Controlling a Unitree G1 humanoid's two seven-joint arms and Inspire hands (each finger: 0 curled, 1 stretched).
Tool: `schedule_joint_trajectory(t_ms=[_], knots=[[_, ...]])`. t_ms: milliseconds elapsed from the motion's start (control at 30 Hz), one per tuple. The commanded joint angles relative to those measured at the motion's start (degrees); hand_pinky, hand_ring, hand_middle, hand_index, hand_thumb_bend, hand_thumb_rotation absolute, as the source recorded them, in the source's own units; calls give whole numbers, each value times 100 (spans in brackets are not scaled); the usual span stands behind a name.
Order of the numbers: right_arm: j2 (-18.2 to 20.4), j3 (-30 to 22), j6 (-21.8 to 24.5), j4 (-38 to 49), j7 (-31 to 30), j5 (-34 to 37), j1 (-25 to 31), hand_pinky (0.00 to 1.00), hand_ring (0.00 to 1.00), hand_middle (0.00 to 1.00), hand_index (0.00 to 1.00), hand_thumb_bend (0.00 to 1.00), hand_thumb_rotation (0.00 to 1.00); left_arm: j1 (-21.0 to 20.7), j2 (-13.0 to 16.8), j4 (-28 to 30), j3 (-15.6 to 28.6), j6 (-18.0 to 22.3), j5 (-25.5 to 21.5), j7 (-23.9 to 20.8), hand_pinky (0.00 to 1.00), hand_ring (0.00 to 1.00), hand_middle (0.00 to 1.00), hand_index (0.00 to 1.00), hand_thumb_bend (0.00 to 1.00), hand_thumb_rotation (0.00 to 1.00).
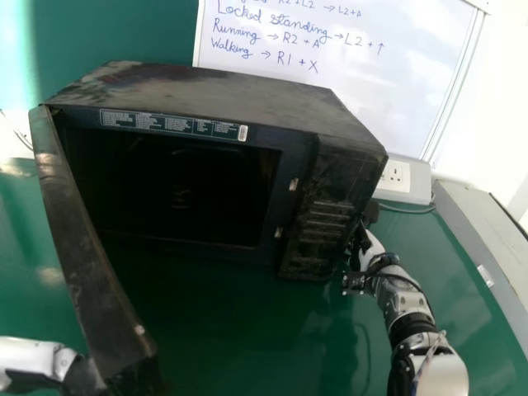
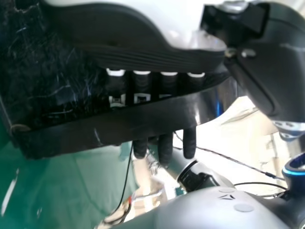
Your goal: Open the door of oven
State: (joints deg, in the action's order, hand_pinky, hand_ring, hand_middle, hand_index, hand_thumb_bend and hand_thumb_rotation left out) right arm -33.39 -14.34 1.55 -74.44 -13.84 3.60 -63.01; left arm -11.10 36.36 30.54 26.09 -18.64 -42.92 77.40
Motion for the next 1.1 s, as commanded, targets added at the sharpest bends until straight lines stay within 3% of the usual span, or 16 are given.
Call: schedule_joint_trajectory(t_ms=[0,33,133,167,233,267,300,367,533,600,667,700,767,800,900,1067], knots=[[53,10,182,-117,-85,-44,165,52,59,74,82,71,73,185,-1031,159,1558,1212,417,-2230,20,30,44,51,51,0],[55,7,175,-117,-80,-41,167,51,58,74,82,71,72,148,-854,-19,1640,984,118,-2095,21,32,45,51,51,0],[54,-8,202,-119,-71,-27,158,49,58,73,80,70,71,-95,-682,-406,1861,975,-236,-1865,26,37,46,49,50,7],[52,2,210,-120,-52,-39,155,50,58,73,81,68,71,-293,-652,-510,1943,1546,155,-1755,24,36,45,49,49,8],[49,13,203,-120,-38,-54,156,49,57,72,81,68,72,-461,-297,-383,2122,1599,476,-1820,21,31,39,48,49,8],[48,12,201,-118,-36,-52,157,49,56,72,81,70,72,-426,-407,-35,2231,1301,494,-2367,18,27,41,50,50,4],[45,13,192,-116,-38,-53,158,50,56,72,82,69,72,-334,-252,83,2357,825,182,-2535,12,20,40,50,50,2],[41,10,195,-113,-52,-46,154,50,57,71,82,69,72,-167,476,-180,2711,-208,-645,-2312,8,16,40,50,50,0],[31,42,195,-110,-61,-73,139,49,58,73,83,71,73,-328,1308,-379,3101,-1184,-1480,-2599,2,7,40,48,51,0],[18,85,150,-106,-97,-114,150,51,59,74,82,69,73,-368,1693,-659,3275,-1533,-1609,-2496,0,3,46,47,51,0],[11,98,123,-102,-121,-124,159,52,60,74,81,68,75,-397,1650,-660,3514,-1378,-1236,-2617,0,3,47,47,51,0],[15,80,142,-106,-100,-105,157,53,60,74,81,68,73,-376,1432,-500,3687,-1065,-818,-2790,1,4,42,47,51,0],[15,54,177,-113,-89,-75,150,51,59,74,83,69,73,-227,1285,-580,4071,-1113,-846,-2943,1,5,39,48,51,0],[7,80,154,-111,-114,-100,156,51,59,74,83,69,73,-171,1322,-735,4218,-1153,-875,-2852,2,6,44,48,51,0],[-2,98,126,-107,-140,-116,161,51,58,74,83,69,75,-247,1854,-1438,4334,-1126,-703,-2230,3,7,39,48,51,0],[2,85,129,-114,-106,-106,157,52,59,74,82,70,74,-428,2620,-3096,4256,-938,-1030,-1057,1,4,46,47,52,0]])
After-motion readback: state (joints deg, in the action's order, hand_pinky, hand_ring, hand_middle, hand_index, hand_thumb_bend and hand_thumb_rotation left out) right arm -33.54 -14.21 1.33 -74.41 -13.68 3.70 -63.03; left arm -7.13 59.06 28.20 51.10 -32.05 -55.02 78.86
